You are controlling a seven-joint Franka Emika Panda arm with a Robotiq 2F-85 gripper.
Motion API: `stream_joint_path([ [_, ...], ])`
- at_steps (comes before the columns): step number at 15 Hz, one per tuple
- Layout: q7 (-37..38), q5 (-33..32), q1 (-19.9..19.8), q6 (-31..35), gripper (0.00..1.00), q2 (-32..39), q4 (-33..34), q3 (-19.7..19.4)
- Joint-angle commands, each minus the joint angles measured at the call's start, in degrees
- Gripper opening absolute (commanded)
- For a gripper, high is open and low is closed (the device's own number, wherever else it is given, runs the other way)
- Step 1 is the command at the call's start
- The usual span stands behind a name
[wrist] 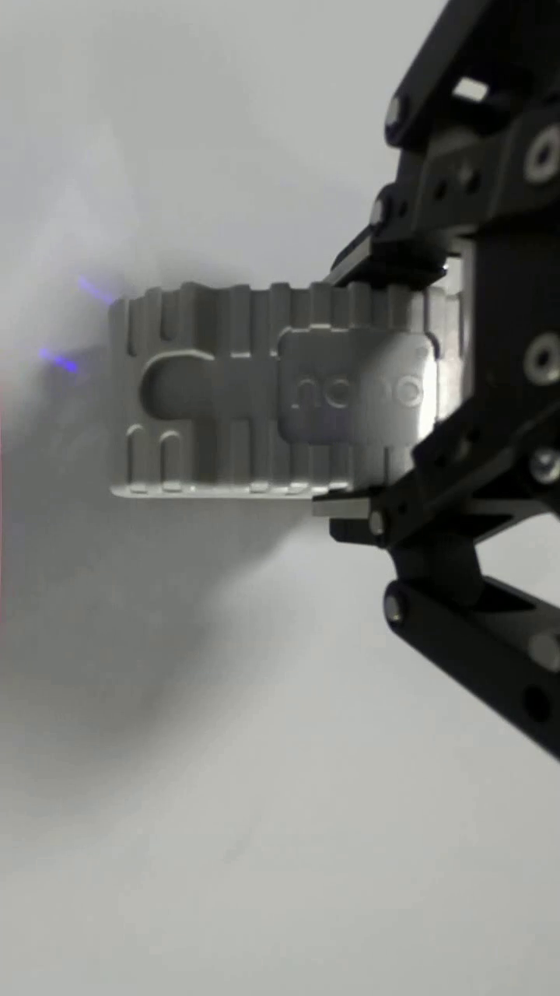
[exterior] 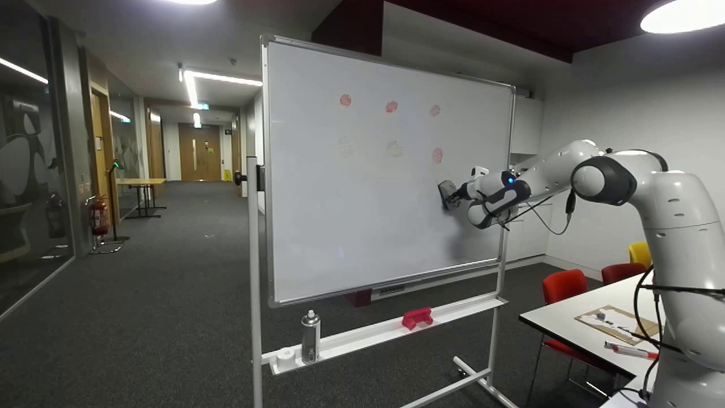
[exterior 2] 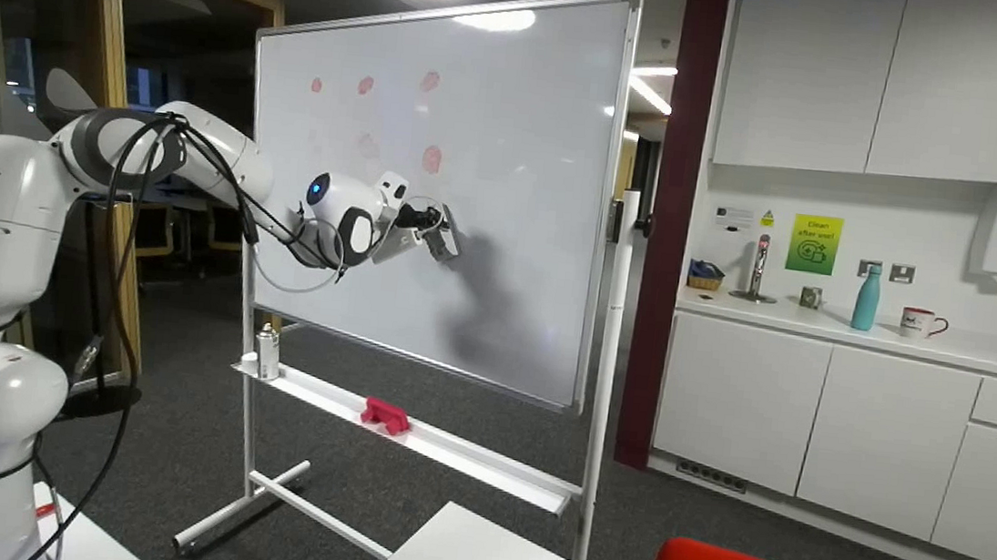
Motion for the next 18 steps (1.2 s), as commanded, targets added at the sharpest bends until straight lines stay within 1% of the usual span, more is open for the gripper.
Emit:
stream_joint_path([
  [1,-3.18,4.68,6.19,-0.38,0.35,5.29,2.47,-8.71],
  [3,-2.99,6.13,9.36,-0.4,0.35,6.79,2.26,-12.66],
  [6,-2.52,7.14,13.73,0.07,0.35,8.59,1.29,-17.51],
  [11,-1.66,7.25,19.14,0.24,0.35,9.84,0.13,-22.21],
  [18,-1.17,7.45,25.8,0.18,0.35,10.37,-0.93,-27.21],
])
